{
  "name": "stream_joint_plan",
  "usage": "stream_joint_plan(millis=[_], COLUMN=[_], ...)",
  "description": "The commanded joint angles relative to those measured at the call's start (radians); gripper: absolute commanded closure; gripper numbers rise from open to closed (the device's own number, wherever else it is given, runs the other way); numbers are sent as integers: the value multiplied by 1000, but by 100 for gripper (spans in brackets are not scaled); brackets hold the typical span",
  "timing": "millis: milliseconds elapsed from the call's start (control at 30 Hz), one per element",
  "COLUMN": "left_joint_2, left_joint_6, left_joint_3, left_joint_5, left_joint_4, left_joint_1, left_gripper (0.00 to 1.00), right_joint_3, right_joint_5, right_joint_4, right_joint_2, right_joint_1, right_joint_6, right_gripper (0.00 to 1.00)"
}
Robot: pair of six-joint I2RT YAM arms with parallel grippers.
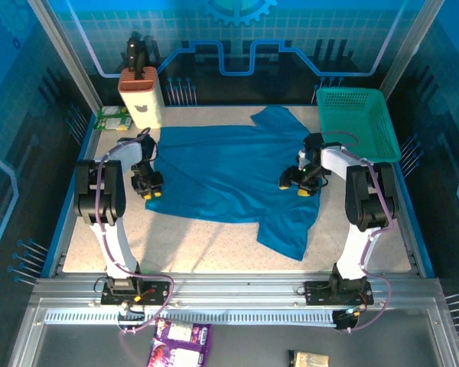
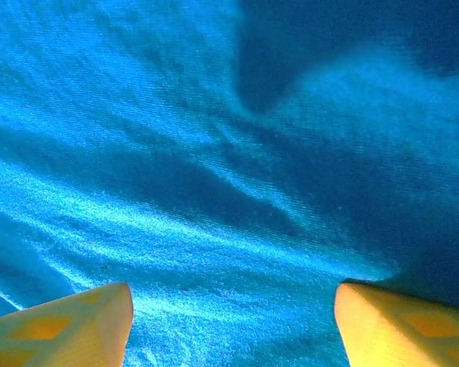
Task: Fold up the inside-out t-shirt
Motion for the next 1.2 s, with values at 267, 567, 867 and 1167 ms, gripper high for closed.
stream_joint_plan(millis=[267, 567, 867, 1167], left_joint_2=[-228, -332, -355, -477], left_joint_6=[-37, -87, -127, -148], left_joint_3=[-113, -281, -404, -399], left_joint_5=[0, 91, 194, 216], left_joint_4=[-43, -18, 89, 43], left_joint_1=[5, 2, -15, -31], left_gripper=[96, 79, 74, 66], right_joint_3=[-28, -32, -24, -20], right_joint_5=[70, 56, 45, 51], right_joint_4=[2, 16, 8, 0], right_joint_2=[2, 14, 5, 3], right_joint_1=[-69, -104, -98, -93], right_joint_6=[2, -1, -4, -7], right_gripper=[28, 27, 28, 28])
